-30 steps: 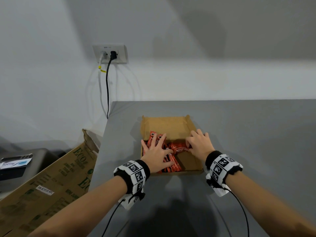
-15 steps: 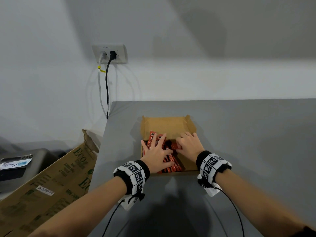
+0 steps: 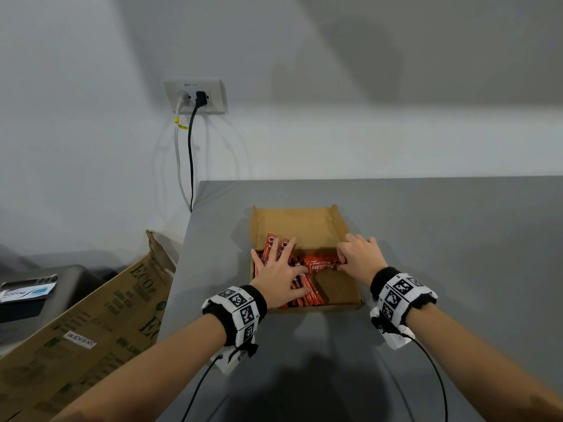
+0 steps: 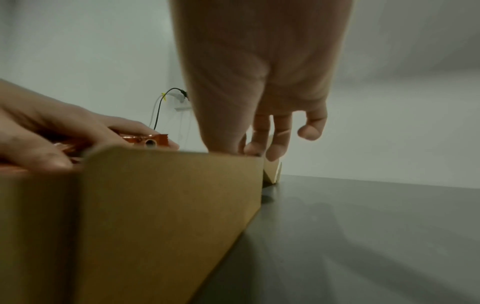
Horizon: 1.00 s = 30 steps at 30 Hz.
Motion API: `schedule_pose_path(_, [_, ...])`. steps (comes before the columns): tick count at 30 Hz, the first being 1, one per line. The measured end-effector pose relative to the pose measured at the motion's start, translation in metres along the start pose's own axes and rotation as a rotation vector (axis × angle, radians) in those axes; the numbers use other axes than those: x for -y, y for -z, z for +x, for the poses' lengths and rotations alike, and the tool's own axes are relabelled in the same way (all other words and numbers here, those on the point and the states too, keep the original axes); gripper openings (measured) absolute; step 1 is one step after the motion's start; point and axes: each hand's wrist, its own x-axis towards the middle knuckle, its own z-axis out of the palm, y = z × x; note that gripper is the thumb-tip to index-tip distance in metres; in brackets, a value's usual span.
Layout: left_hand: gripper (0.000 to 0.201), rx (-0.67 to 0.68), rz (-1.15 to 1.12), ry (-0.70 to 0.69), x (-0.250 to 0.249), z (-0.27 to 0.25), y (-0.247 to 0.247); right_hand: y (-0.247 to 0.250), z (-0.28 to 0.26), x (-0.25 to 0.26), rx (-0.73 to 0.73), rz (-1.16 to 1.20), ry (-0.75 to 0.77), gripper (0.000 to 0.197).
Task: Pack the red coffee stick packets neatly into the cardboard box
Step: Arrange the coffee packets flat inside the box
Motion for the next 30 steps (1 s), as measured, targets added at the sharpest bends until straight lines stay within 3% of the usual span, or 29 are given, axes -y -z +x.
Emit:
schedule_pose_path(3, [0.051, 0.0, 0.002, 0.002, 0.0, 0.0, -0.001, 0.0, -0.004, 0.005, -0.032, -0.026, 0.002, 0.012])
schedule_pose_path(6, [0.052, 0.0, 0.015, 0.003, 0.0, 0.0, -0.001, 0.002, -0.01, 0.015, -0.074, 0.155, 0.078, 0.016])
schedule_pose_path(10, [0.052, -0.002, 0.02, 0.006, 0.0, 0.0, -0.001, -0.005, -0.015, 0.039, 0.167, 0.451, 0.18, 0.027])
schedule_pose_path(17, [0.052, -0.01, 0.003, 0.006, 0.001, -0.001, -0.002, -0.017, -0.011, 0.044, 0.173, 0.592, 0.076, 0.023])
schedule_pose_path(26, [0.055, -0.006, -0.01, 0.011, 0.001, -0.001, -0.001, -0.01, -0.011, 0.034, 0.181, 0.515, 0.074, 0.005])
schedule_pose_path(30, [0.056, -0.007, -0.012, 0.018, 0.0, 0.0, -0.001, 0.004, -0.015, 0.022, 0.263, 0.518, 0.094, 0.01])
